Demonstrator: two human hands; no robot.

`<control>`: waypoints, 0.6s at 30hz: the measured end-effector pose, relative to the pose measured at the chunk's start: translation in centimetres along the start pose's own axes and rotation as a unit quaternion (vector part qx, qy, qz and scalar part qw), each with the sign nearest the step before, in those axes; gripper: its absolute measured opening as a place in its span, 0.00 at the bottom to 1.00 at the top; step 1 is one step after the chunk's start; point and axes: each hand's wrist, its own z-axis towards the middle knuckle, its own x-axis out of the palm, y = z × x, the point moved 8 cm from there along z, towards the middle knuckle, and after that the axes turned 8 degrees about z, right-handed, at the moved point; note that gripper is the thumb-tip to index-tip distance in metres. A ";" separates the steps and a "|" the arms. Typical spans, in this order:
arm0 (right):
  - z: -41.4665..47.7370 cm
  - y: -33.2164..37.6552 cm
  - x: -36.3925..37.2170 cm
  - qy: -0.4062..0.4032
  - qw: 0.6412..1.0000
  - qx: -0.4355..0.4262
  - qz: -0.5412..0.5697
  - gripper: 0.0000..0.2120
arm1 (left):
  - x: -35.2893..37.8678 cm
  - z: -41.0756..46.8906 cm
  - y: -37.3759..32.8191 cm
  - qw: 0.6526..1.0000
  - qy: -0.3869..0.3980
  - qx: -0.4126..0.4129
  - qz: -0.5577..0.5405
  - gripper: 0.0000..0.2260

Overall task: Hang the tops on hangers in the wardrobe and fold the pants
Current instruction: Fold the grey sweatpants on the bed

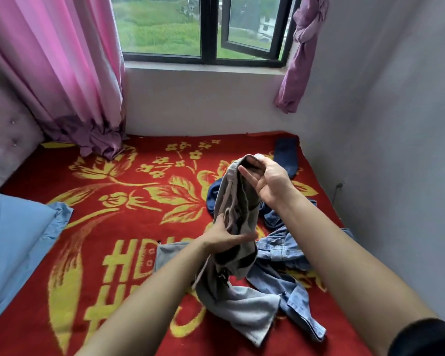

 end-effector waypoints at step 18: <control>0.7 4.3 -8.3 0.029 0.521 -0.144 -0.841 0.34 | -17.1 -4.2 -11.3 0.838 -0.436 0.104 0.311 0.23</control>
